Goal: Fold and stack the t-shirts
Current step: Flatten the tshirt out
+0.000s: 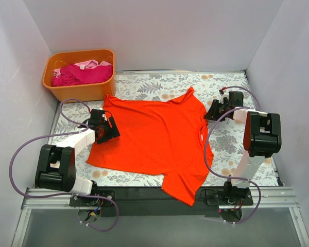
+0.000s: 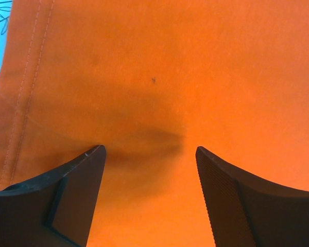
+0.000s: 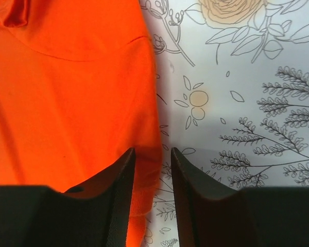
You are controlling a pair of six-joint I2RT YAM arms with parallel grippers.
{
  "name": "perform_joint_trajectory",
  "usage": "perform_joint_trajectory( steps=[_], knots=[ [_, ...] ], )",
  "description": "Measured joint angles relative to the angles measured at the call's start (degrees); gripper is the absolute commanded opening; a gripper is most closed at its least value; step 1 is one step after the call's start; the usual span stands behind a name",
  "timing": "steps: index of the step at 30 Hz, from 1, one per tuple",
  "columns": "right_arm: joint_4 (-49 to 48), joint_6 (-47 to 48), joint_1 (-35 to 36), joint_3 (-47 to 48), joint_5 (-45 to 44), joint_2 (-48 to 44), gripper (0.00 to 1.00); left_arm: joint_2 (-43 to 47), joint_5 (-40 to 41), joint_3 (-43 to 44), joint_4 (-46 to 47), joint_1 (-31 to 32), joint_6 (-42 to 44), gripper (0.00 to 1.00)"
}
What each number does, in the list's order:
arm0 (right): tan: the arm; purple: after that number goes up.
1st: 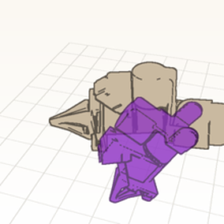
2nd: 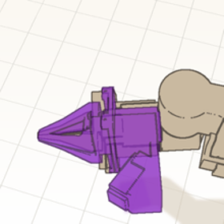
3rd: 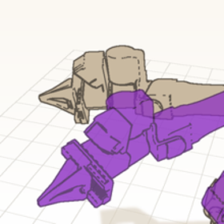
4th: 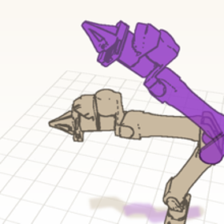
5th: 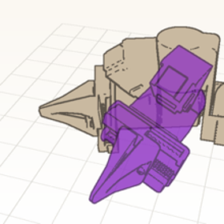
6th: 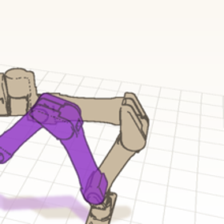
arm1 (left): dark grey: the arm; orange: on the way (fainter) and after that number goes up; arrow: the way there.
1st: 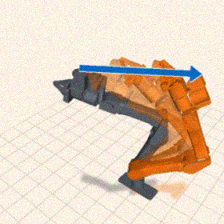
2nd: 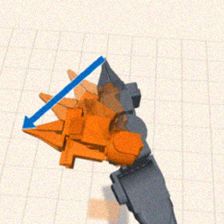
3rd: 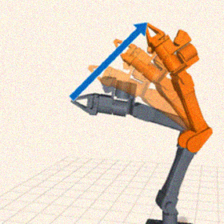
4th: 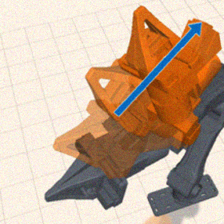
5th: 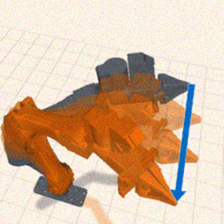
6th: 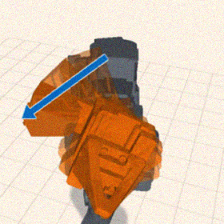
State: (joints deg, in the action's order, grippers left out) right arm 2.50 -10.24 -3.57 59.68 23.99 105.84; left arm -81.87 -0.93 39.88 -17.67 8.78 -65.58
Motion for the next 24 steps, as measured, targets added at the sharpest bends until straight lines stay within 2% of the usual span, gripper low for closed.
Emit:
perform_joint_trajectory(
  steps=[1, 2, 4, 7, 10, 16, 20, 22, 24],
  knots=[
    [-0.3, 0.0, 0.0, -0.1, 0.5, 0.1, 0.28, 0.0, 0.0, 0.0, 0.0, 0.0, 0.0, 0.64],
    [-0.6, 0.2, 0.0, -0.3, 0.9, 0.2, 0.16, -0.1, 0.0, 0.0, 0.0, 0.0, 0.1, 0.64],
    [-0.6, 0.5, 0.2, -0.6, 1.3, 0.2, 0.02, -0.2, 0.0, 0.0, 0.0, 0.0, 0.2, 0.63],
    [-0.4, 0.6, 1.1, -0.6, 0.4, -0.1, 0.01, -0.2, 0.1, 0.0, 0.0, 0.0, 0.3, 0.58],
    [2.7, 1.4, 3.8, 0.1, -4.2, -1.7, 0.01, -0.2, 0.2, 0.0, 0.0, 0.0, 0.6, 0.57],
    [11.6, 3.5, 16.5, 7.3, -29.9, -5.5, 0.02, -0.3, 0.3, 0.0, 0.0, 0.1, 0.6, 0.54],
    [14.0, 6.4, 25.2, 8.8, -45.5, -6.6, 0.09, -0.3, 0.3, 0.0, -0.1, 0.2, 0.6, 0.52],
    [15.5, 7.4, 27.0, 8.7, -51.0, -6.6, 0.23, -0.3, 0.3, 0.0, -0.2, 0.3, 0.6, 0.52],
    [16.3, 7.3, 26.0, 7.9, -54.2, -6.7, 0.3, -0.3, 0.3, 0.0, -0.2, 0.3, 0.6, 0.52]
  ],
)
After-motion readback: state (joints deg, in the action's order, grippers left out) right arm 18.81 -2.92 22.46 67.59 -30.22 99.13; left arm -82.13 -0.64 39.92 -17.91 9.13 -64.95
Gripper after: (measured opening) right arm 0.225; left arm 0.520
